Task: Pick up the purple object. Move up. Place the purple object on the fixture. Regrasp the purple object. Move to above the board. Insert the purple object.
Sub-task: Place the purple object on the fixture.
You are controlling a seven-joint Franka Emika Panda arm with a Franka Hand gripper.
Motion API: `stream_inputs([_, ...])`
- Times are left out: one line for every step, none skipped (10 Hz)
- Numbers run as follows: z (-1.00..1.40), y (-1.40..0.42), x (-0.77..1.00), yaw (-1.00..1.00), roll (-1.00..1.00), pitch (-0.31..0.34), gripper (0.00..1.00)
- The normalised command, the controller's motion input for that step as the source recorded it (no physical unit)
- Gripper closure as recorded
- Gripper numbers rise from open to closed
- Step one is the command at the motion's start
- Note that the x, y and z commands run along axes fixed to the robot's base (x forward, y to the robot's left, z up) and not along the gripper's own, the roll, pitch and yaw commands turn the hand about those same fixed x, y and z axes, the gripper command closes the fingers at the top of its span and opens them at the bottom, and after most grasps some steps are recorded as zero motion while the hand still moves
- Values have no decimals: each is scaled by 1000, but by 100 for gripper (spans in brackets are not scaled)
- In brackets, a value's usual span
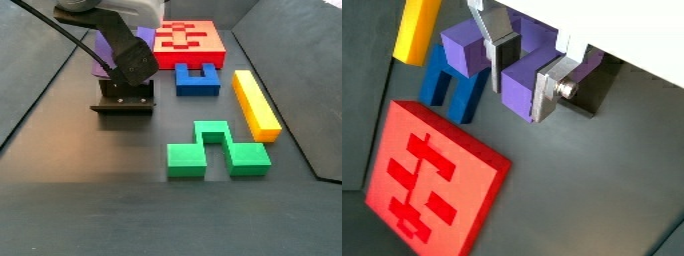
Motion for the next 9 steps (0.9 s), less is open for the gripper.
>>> stream_inputs([-371, 0, 394, 129, 680, 231, 100])
stream_inputs([-337, -37, 0, 89, 340, 9, 100])
stream_inputs([-466, -43, 0, 106, 166, 0, 100])
stream_inputs([-654, -51, 0, 97, 197, 0, 100])
stream_inputs([-640, 0, 0, 86, 0, -60, 100])
stream_inputs([-594, 0, 0, 123, -154, -103, 100])
stream_inputs([-397, 0, 180, 171, -80, 0, 100])
stream_inputs([-297, -26, 374, 134, 31, 14, 100])
stream_inputs([-320, -103, 426, 100, 274, 126, 100])
